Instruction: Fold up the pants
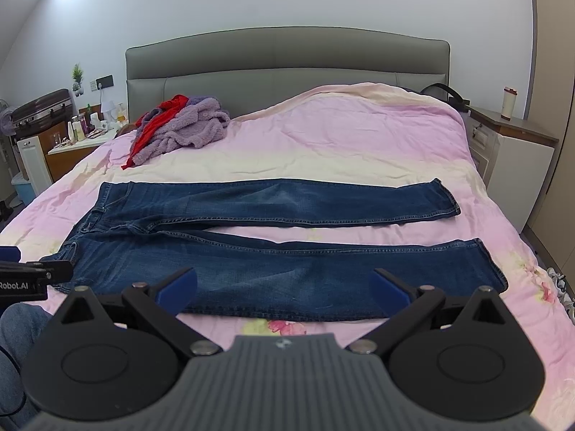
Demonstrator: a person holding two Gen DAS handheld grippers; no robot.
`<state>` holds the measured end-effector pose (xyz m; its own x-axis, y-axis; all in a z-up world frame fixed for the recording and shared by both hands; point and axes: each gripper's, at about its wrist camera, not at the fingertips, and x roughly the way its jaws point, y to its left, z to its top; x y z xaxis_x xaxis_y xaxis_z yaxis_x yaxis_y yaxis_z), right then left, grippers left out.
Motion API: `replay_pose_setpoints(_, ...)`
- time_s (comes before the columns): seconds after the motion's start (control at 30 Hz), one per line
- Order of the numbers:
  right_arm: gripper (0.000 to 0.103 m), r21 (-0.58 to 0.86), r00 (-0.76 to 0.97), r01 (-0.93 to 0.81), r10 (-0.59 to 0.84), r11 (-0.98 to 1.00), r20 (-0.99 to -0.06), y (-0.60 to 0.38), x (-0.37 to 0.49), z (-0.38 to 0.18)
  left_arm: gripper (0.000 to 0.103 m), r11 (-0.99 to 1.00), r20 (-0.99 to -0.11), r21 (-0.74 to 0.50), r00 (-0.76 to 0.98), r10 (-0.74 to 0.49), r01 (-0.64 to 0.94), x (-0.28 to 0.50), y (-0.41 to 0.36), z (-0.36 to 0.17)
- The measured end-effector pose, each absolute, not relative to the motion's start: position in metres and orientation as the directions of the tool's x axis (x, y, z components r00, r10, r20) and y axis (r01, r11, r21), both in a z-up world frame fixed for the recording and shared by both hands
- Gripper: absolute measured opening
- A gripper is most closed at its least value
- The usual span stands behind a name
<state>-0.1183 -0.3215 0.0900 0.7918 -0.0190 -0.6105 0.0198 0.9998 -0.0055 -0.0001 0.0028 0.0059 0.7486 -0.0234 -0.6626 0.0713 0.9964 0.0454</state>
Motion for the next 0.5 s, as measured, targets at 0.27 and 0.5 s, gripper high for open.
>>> replay_pose_setpoints(0.27,0.098,0.001,0.797,0.019,-0.015,1.0,-0.604,-0.3234,-0.1182,0.0899,0.103,0.997,-0.665,0.044,0.747,-0.017,0.063,0.0001,0.0034,0.005)
replay_pose_setpoints(0.5,0.098,0.007,0.798,0.021,-0.012,1.0,-0.602,-0.3249,-0.1183,0.0894,0.103,0.997,-0.666,0.043,0.746,-0.015,0.059,-0.0003,0.0034,0.0051)
